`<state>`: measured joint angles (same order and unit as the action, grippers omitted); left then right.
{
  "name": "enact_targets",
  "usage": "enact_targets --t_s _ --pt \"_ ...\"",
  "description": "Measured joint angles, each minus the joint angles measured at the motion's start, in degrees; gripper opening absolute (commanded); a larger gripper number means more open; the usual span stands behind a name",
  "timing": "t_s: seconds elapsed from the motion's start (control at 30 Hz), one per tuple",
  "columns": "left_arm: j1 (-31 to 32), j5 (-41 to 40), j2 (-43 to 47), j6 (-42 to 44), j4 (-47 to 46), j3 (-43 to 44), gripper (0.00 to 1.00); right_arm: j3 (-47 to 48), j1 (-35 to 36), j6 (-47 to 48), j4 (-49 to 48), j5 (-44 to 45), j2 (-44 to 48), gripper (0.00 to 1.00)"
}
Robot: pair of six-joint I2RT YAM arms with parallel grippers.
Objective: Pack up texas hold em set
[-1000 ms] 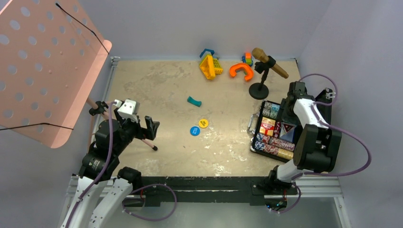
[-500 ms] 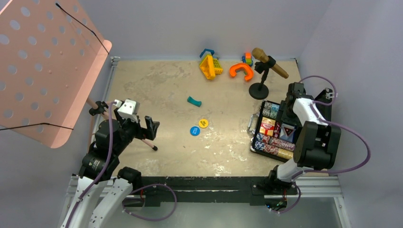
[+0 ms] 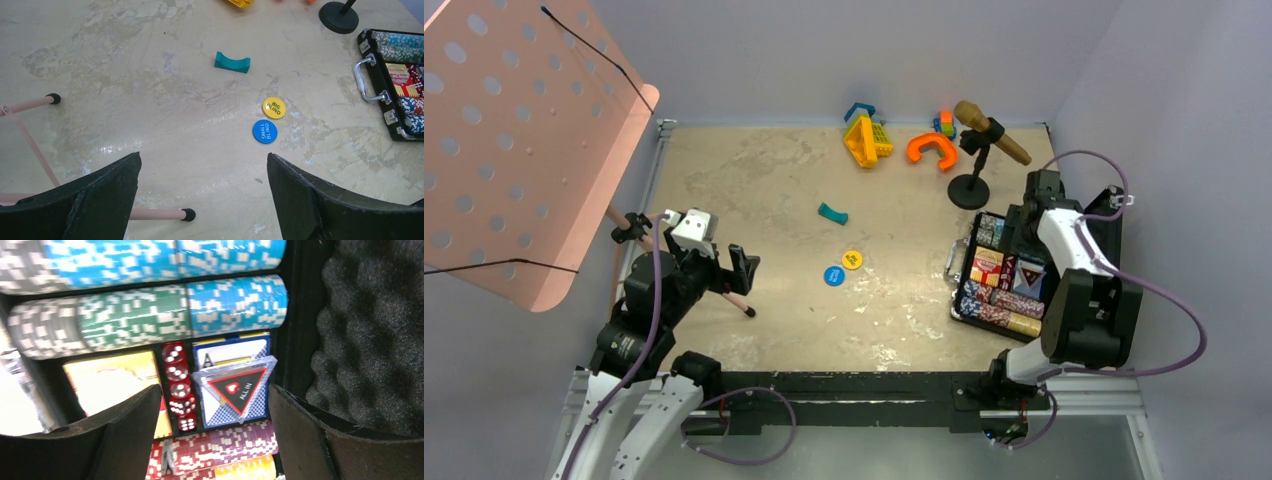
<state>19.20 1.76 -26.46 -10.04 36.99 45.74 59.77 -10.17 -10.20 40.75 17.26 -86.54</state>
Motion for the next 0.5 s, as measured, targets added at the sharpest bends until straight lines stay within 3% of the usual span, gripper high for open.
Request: enact_targets --t_s 0.17,0.5 --pt "0.0 0.0 0.0 0.0 0.0 0.0 0.99 0.3 4.9 1.6 -1.2 -3.3 4.3 0.78" --pt "0.0 -0.2 -0.4 0.0 0.0 0.0 0.99 7.2 21.6 2.6 -2.6 -12.1 4.7 0.75"
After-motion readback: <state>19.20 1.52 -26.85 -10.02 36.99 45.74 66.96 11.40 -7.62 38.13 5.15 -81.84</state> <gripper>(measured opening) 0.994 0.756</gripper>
